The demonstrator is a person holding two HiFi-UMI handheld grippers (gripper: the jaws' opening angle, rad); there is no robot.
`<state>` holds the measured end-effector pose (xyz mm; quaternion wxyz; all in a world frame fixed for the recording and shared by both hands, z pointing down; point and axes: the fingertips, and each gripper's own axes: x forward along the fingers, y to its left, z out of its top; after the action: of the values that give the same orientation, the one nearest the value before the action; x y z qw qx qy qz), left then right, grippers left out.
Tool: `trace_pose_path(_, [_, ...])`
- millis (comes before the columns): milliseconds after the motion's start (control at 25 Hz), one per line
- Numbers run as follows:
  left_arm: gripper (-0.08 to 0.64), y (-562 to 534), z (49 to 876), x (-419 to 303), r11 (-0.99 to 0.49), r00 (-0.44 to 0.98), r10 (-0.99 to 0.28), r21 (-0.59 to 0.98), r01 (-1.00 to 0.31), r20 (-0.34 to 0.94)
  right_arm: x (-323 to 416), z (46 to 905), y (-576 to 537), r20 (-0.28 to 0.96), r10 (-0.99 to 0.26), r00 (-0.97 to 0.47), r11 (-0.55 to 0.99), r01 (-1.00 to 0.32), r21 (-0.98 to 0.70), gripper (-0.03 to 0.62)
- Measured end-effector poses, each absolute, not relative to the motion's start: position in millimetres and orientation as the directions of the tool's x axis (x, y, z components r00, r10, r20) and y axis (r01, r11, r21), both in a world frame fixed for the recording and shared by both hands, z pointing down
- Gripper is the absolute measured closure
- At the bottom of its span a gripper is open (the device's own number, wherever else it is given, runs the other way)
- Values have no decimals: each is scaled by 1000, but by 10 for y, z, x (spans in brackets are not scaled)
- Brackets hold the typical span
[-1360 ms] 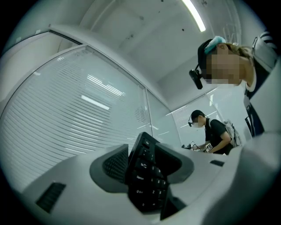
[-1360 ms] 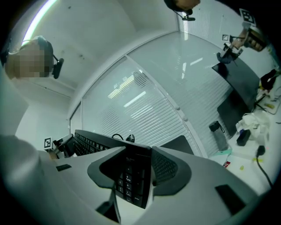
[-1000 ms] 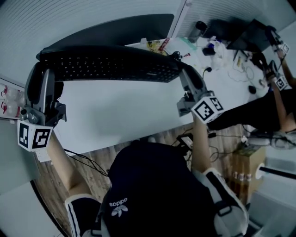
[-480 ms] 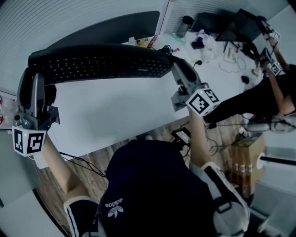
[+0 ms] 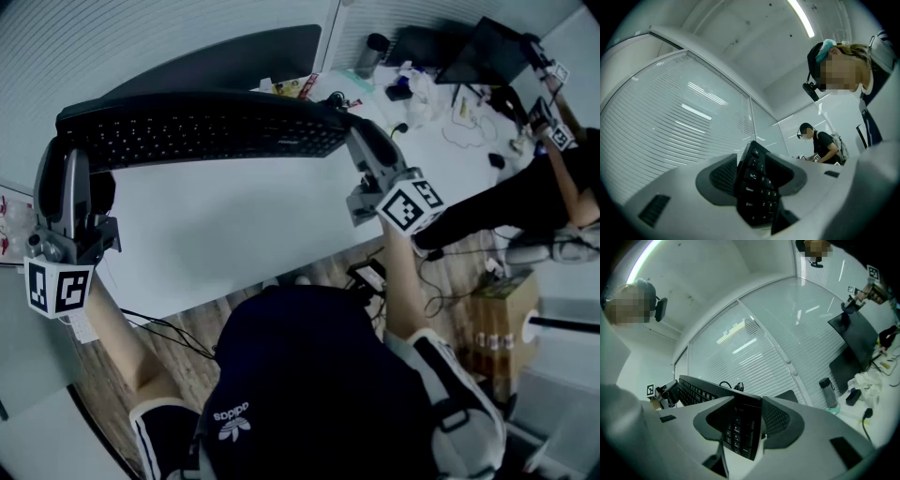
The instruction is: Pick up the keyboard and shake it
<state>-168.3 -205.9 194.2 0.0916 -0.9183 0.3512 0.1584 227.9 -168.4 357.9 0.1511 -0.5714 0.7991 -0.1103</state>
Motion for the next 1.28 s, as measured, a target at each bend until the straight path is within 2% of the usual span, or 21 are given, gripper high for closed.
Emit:
trace_pose_path(1160, [371,-2037,1934,-1667,-741,711,-611,-63,-668,-348,2308,3636,-1670,-115,-951,-287,309,-867,-392,430])
trace_pose_path(1280, [371,-2031,1939,-1670,-741,709,-613,-57,-669,-348,2285,3587,-1680,-111,-947,-302,322,-878,-355,430])
